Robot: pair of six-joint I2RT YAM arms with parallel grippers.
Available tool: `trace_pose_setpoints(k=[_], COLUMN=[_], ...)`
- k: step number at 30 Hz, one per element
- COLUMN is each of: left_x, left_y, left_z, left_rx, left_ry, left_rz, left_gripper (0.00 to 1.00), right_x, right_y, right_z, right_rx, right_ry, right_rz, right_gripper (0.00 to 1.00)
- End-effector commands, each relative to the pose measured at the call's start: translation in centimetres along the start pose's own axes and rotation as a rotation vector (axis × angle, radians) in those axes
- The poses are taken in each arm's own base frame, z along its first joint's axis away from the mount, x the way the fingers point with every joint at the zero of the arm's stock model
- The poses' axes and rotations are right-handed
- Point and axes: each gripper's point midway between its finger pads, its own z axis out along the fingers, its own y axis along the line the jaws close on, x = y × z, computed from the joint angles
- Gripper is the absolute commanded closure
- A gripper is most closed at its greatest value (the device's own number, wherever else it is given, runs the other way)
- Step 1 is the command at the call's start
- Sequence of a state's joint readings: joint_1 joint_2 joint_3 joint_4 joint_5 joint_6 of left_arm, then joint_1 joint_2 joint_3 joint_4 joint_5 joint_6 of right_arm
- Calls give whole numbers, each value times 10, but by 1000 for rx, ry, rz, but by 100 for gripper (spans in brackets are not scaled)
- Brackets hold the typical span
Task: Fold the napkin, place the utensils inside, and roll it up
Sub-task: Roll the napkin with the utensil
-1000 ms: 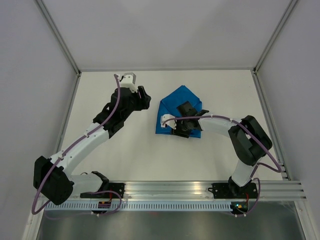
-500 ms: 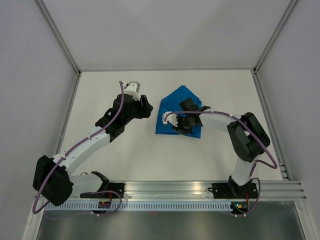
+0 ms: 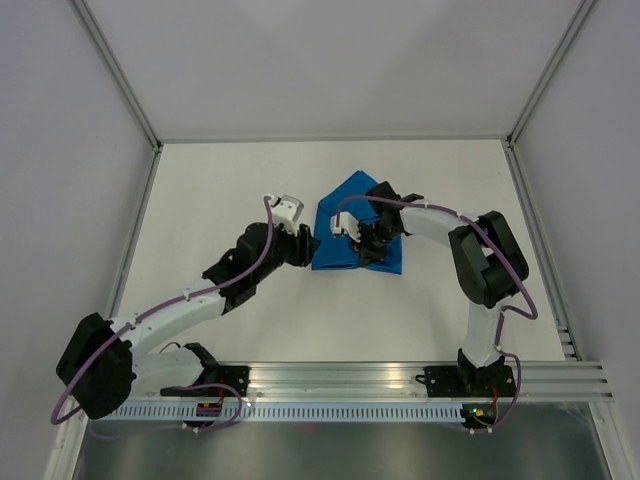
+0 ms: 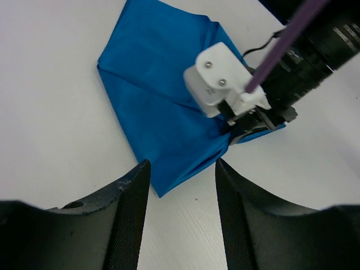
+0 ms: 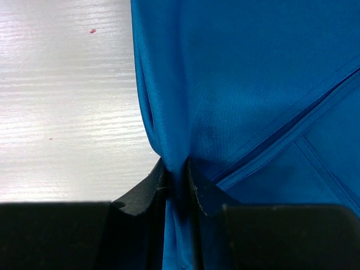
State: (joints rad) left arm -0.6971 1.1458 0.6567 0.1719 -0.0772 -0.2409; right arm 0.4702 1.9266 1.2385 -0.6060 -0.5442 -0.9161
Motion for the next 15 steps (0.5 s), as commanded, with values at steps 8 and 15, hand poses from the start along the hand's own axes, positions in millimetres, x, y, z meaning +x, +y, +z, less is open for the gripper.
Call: trace_pose_setpoints(k=[8,15], left_x=[24,54], left_y=[-44,-71], left_z=[19,35], left_rx=[104,207], left_ry=[-76,-41], left_rz=[369,570], left_gripper=[45,44], right_x=[66,69], right_y=[41,33], right_z=[9,6], right_rx=[-271,-295], right_ry=[175,185], right_rz=[168,190], right_gripper=[82,82])
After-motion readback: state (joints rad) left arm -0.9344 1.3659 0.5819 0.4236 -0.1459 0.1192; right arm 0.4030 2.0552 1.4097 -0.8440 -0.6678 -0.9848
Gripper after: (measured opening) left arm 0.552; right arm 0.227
